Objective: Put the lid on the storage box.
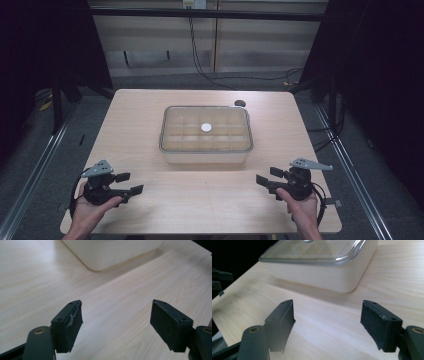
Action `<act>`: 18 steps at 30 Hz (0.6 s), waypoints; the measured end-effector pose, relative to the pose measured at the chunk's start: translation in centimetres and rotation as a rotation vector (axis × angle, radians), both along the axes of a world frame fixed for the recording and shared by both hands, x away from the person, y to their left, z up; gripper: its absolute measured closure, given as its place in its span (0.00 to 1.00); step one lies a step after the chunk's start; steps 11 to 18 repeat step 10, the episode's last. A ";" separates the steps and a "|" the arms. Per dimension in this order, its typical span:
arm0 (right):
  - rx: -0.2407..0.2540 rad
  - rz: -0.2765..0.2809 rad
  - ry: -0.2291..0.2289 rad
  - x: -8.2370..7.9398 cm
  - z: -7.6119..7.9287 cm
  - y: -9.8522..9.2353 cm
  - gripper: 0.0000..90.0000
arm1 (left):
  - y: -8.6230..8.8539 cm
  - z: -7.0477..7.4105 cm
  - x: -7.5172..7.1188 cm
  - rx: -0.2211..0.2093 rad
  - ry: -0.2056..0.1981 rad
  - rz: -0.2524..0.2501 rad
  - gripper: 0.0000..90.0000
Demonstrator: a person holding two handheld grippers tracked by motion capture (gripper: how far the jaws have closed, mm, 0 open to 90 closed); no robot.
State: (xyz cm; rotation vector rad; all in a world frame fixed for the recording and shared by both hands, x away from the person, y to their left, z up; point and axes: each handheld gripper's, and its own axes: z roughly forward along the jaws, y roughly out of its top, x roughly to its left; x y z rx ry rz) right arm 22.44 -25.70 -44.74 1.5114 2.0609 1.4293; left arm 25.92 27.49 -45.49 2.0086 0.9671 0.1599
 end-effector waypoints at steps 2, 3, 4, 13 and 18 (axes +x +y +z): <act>-0.006 -0.003 0.001 -0.5 -0.2 -0.1 0.30 | 0.3 -0.4 -0.6 0.011 -0.002 0.011 0.28; -0.002 -0.006 0.000 -0.8 -0.4 -0.2 0.30 | 0.4 -0.6 -0.7 0.001 0.007 0.008 0.28; 0.002 -0.010 0.003 -0.9 -0.4 -0.3 0.30 | 0.6 -0.9 -1.0 -0.002 0.011 0.025 0.28; 0.027 -0.032 0.016 -1.8 -1.7 -0.9 0.29 | 0.6 -1.6 -2.0 0.055 0.007 0.014 0.29; 0.027 -0.032 0.016 -1.8 -1.7 -0.9 0.29 | 0.6 -1.6 -2.0 0.055 0.007 0.014 0.29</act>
